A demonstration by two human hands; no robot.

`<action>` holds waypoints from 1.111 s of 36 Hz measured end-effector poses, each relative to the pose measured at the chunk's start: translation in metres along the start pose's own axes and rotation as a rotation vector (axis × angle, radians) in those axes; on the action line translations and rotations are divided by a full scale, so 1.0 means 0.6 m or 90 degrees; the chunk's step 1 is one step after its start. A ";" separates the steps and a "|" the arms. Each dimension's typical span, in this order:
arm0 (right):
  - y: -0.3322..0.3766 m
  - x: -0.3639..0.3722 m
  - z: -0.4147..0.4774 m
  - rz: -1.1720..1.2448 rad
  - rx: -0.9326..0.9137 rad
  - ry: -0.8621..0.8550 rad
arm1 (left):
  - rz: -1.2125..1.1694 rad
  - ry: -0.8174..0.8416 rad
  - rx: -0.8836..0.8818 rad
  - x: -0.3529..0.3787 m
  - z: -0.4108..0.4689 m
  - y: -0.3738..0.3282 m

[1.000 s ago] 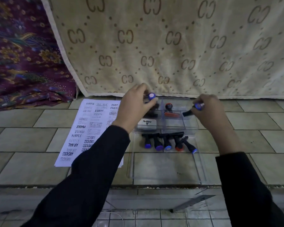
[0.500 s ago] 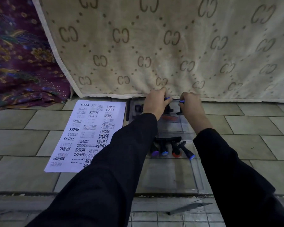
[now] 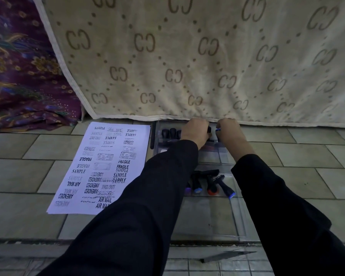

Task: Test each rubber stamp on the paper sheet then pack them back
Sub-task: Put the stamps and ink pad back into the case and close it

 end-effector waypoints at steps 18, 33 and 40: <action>0.009 0.006 -0.023 -0.023 -0.013 0.023 | -0.231 -0.087 -0.034 0.000 -0.005 0.045; 0.085 -0.028 -0.207 0.281 -0.218 -0.106 | -0.399 -0.193 -0.012 -0.004 -0.208 0.143; 0.114 0.054 -0.276 0.259 -0.264 0.038 | -0.231 -0.093 0.045 0.055 -0.274 0.146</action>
Point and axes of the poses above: each hand's wrist, its own z-axis towards the middle knuckle, its own x-axis out of the palm, y = z × x, the point moved 8 cm from there along z, towards the middle knuckle
